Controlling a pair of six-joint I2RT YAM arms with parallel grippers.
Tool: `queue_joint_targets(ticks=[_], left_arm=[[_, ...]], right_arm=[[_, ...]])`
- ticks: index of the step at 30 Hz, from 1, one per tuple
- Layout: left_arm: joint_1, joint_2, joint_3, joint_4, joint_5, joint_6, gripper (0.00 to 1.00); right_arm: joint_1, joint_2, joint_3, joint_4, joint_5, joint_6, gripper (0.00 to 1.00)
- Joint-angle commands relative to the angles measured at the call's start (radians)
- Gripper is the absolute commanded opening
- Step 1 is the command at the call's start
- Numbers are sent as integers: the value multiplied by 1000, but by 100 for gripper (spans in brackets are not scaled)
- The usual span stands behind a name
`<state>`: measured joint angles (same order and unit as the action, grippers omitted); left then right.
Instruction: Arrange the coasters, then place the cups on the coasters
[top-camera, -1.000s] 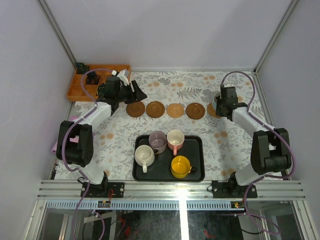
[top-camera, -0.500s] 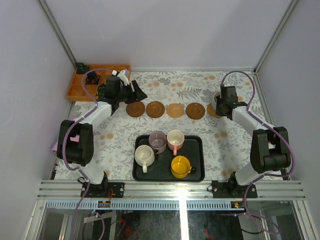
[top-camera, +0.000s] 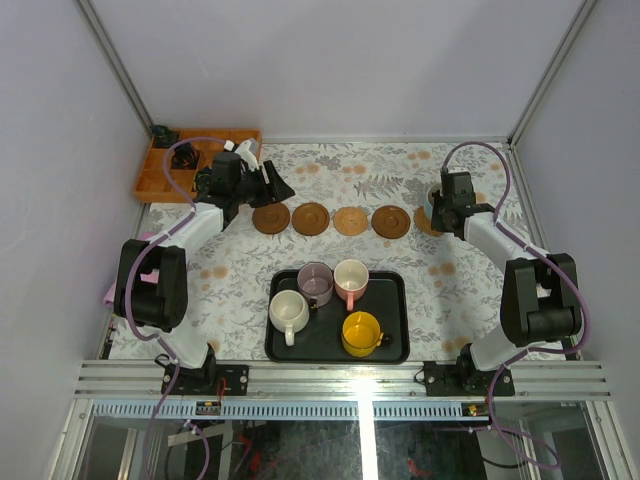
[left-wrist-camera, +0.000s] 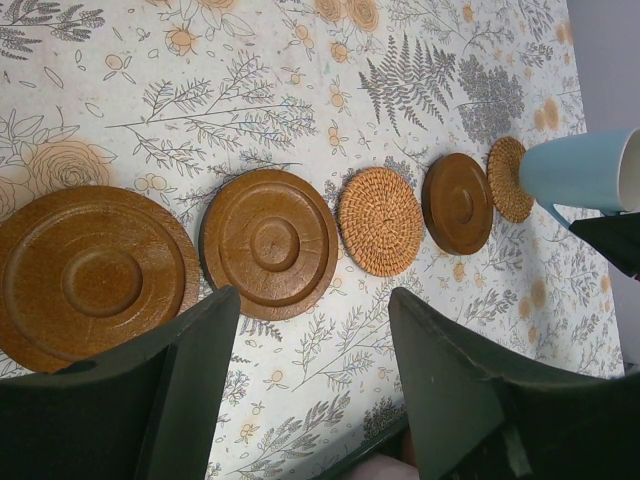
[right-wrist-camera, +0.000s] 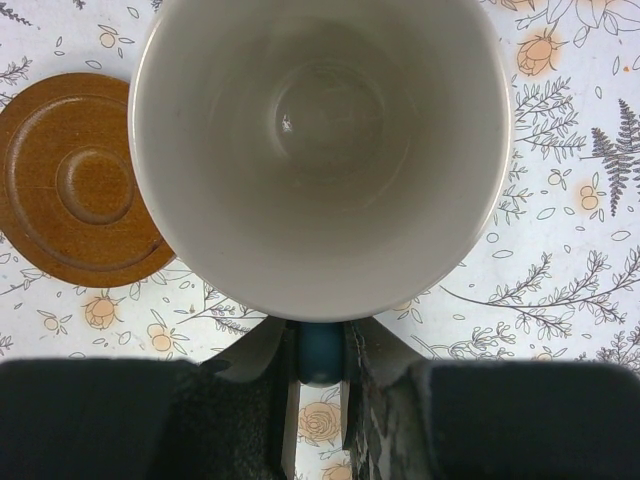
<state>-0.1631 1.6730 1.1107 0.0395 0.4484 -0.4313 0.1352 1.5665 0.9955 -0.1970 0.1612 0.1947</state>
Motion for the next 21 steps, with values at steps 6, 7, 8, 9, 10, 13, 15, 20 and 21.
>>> queue_joint_targets(ticks=[6, 7, 8, 9, 10, 13, 15, 20, 21], left_arm=[[-5, -1, 9, 37, 10, 0, 62], [-5, -1, 10, 37, 11, 0, 62], [-6, -1, 9, 37, 11, 0, 62], [-6, -1, 8, 38, 11, 0, 62], [-5, -1, 8, 39, 12, -1, 62], [-5, -3, 4, 42, 13, -4, 62], [-5, -4, 1, 42, 12, -4, 62], [-5, -8, -9, 45, 11, -4, 62], [-5, -9, -10, 46, 11, -6, 62]], right_arm=[[-5, -25, 23, 70, -16, 15, 0], [-5, -25, 23, 67, -15, 14, 0], [-5, -25, 21, 64, -16, 15, 0], [-5, -25, 19, 63, -15, 15, 0], [-6, -25, 19, 61, -12, 15, 0], [-5, -24, 19, 51, -10, 16, 0], [-6, -21, 21, 43, -11, 17, 0], [-6, -21, 16, 28, -6, 24, 0], [-5, -22, 15, 27, -5, 25, 0]])
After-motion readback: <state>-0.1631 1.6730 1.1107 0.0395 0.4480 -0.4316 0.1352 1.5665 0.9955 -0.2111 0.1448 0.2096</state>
